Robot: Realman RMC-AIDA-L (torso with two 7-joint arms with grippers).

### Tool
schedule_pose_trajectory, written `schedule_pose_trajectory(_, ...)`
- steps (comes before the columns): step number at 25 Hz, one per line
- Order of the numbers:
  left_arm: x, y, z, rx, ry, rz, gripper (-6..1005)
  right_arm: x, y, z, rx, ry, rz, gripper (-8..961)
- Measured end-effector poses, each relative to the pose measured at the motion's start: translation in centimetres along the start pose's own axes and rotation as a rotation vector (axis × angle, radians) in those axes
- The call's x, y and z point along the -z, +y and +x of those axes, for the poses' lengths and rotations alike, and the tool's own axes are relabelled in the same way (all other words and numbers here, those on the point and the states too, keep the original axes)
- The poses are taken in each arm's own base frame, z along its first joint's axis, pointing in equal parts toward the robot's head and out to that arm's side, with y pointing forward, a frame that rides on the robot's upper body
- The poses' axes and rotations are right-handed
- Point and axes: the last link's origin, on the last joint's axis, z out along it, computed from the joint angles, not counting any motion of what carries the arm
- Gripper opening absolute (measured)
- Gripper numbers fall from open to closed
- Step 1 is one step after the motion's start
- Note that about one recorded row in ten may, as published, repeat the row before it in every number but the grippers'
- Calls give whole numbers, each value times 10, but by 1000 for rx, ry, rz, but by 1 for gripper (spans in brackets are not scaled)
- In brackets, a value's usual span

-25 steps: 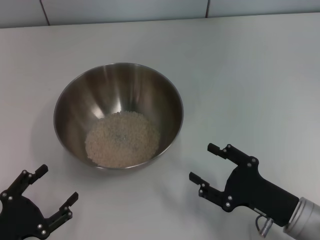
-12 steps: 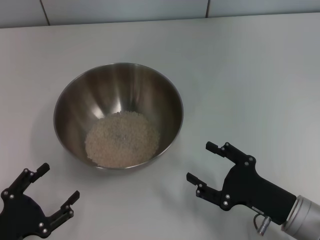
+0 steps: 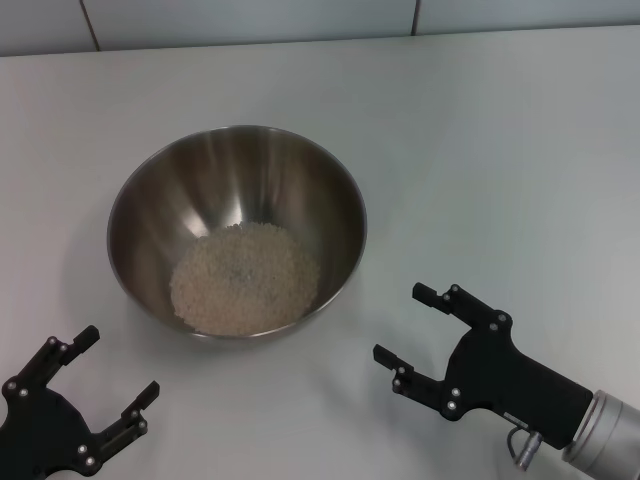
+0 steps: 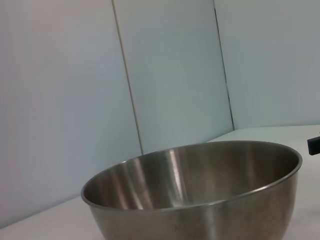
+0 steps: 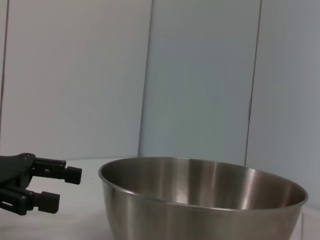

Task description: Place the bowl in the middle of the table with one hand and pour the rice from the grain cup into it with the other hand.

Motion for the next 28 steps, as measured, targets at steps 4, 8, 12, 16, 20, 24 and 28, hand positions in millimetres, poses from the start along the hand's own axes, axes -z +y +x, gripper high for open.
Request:
schedule_pose_trajectory(4,0,0,0,1,-1,1,844,-1,0,0,-2,-2,0,769)
schedule_pose_trajectory(8,1,1,0,2,-2,1,844,-1,0,0,-2,-2,1,769)
schedule_pose_trajectory(12,1,1,0,3,-2,2,844,-1,0,0,-3,-2,1,770)
schedule_pose_trajectory(16,1,1,0,3,-2,2,844,0,-1,0,-3,-1,3,770)
schedule_pose_trajectory(20,1,1,0,3,-1,2,844,0,-1,0,-3,-2,6,770)
schedule_pose_trajectory(24,0,1,0,3,1,1,844,-1,-1,0,-2,-2,6,770)
schedule_pose_trajectory(28,0,1,0,3,1,1,844,-1,0,0,-1,-2,4,770)
